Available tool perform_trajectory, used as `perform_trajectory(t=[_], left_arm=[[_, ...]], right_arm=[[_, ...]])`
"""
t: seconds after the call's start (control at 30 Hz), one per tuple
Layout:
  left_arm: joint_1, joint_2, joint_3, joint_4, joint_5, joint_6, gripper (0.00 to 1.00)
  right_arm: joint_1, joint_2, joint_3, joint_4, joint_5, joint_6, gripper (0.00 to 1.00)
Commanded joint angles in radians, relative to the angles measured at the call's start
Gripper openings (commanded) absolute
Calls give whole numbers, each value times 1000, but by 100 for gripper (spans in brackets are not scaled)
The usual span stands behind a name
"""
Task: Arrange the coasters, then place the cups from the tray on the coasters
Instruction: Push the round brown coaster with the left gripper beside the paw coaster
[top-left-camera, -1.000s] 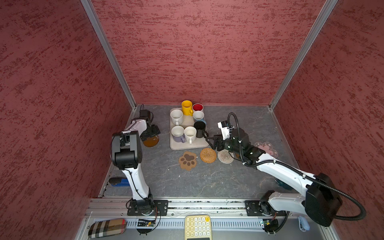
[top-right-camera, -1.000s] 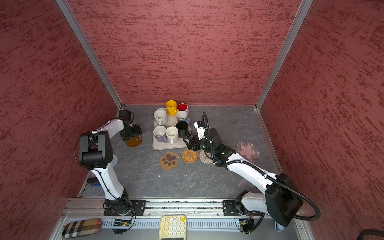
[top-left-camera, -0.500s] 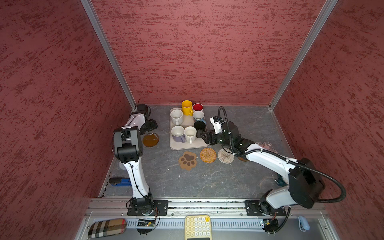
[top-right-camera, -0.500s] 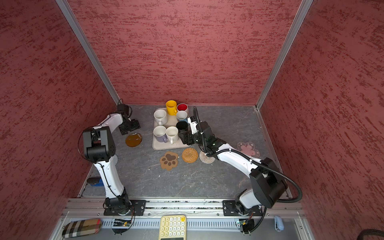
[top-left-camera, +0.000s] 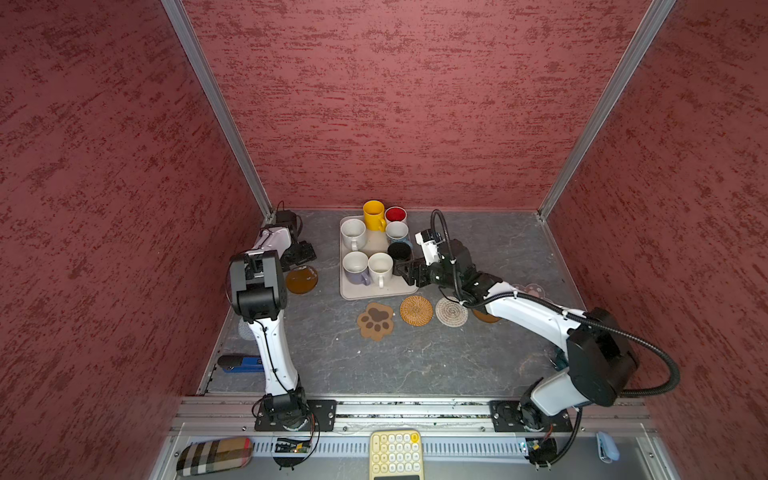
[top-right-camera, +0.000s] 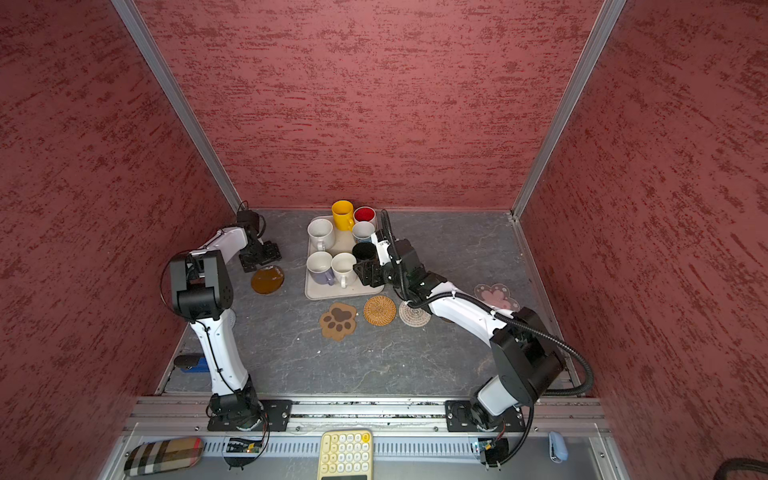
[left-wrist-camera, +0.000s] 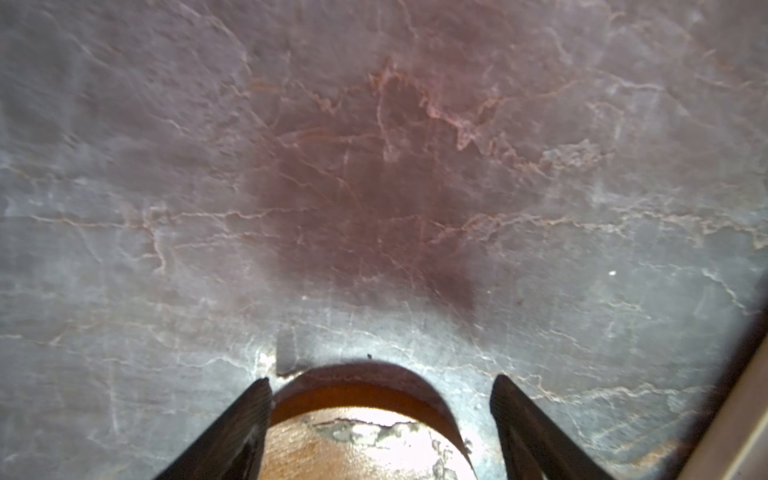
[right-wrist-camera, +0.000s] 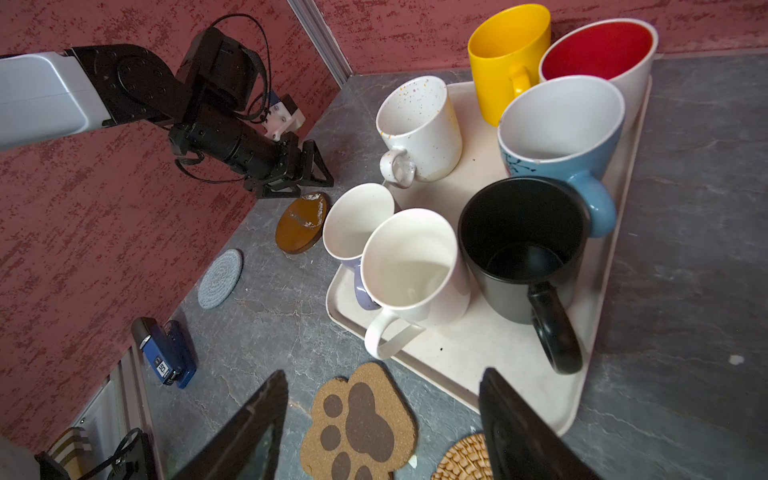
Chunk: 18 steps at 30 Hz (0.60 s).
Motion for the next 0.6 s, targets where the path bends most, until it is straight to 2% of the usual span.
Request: perform_trajectory(t=[0.0,0.23,0.57], left_arm=[[1,14,-22,6,-1,-1,83],[1,-19,-63,16,-10,8,82],[-18,-106,-201,76,2,-12,82]], right_arm=[[5,-29,4,21,-7,-14,73],[5,-68,-39,36,-3,-2,73],[5,-126,-103,56,8,18,73]])
